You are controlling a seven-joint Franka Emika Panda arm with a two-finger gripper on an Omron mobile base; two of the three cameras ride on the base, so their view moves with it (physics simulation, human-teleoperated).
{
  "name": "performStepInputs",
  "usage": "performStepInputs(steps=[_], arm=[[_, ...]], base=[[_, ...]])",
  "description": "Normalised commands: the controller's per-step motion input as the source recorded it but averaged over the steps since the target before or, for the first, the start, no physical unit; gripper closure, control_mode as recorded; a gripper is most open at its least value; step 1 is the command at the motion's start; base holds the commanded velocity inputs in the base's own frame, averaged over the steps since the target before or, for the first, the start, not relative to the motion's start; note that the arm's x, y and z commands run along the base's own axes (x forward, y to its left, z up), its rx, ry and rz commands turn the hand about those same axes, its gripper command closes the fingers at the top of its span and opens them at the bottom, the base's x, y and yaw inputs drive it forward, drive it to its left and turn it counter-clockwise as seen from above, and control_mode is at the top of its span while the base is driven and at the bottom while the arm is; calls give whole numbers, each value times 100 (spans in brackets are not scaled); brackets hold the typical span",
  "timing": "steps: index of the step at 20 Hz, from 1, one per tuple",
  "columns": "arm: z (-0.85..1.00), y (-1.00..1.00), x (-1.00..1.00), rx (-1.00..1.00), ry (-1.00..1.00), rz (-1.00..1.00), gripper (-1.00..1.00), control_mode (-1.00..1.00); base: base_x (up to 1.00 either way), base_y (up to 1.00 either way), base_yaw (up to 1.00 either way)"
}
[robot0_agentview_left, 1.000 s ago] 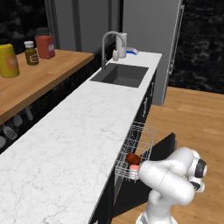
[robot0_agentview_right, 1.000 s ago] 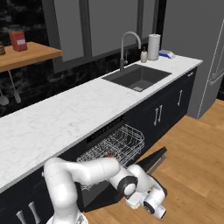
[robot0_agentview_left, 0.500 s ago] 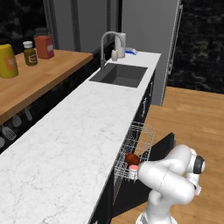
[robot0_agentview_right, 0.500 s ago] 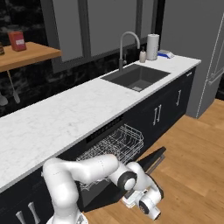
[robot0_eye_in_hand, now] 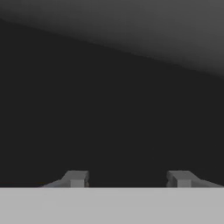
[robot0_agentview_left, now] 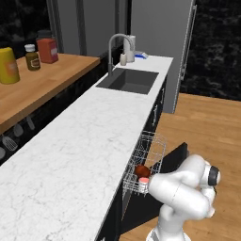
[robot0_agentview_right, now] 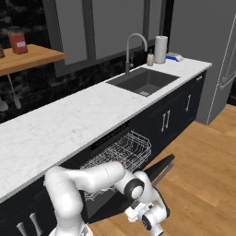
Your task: Pick up the cup and bowl from the counter, place them in the dishwasher, and close the dishwasher door.
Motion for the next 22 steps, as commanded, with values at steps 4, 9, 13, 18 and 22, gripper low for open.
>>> performStepInputs(steps=[4,9,13,18,22], arm=[[69,100,48,-8,-25,-13,-100,-100],[99,100,100,-14,-8,0,-100,-100],[82,100,100,-14,5,4,-100,-100],[22,100,94,-8,46,27,-100,-100],[0,100,99,0,39,32,-100,-100]], base=[[0,0,0],[0,0,0],[0,0,0],[0,0,0],[0,0,0]])
